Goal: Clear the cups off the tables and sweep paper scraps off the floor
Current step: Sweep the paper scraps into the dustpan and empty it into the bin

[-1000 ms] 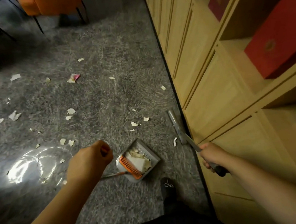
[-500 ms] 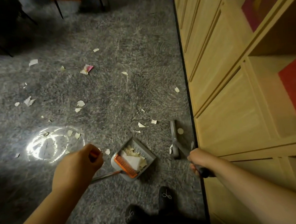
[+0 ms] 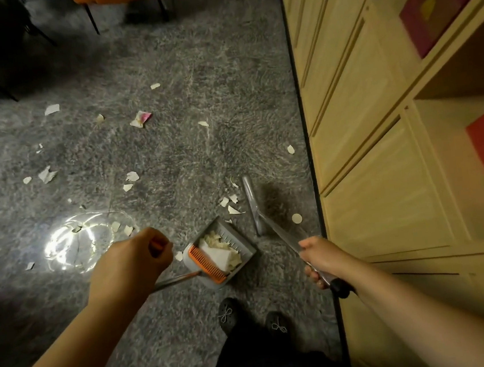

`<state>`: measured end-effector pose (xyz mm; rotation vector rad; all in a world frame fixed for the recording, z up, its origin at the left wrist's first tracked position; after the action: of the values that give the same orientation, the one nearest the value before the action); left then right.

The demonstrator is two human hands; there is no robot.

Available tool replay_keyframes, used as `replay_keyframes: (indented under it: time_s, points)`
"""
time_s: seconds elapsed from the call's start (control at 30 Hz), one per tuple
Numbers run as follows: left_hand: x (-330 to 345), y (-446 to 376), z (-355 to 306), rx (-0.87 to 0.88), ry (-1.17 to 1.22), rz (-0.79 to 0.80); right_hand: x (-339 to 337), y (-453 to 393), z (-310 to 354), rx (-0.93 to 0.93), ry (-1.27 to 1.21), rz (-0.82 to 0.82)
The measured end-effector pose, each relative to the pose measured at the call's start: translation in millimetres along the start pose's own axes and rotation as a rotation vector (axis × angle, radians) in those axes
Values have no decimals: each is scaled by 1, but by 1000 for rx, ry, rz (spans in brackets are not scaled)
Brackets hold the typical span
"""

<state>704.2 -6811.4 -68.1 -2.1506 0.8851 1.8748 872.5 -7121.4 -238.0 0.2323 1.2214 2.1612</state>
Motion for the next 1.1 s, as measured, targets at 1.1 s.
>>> replay_keyframes:
  time_s: [1.1]
  points:
    - [-9, -28, -9, 88, 64, 28, -23, -10, -44, 91, 13, -183]
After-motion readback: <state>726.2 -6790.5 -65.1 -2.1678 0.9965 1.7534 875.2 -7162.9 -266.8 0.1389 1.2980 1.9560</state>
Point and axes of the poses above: each hand's wrist, its own y-axis away from the middle knuckle, its own x-axis out of the palm, z = x × y, the point moved 10 cm from there along -y, towards the middle knuckle, and after that the axes turned 10 degrees about -x, right-handed, at the moved point
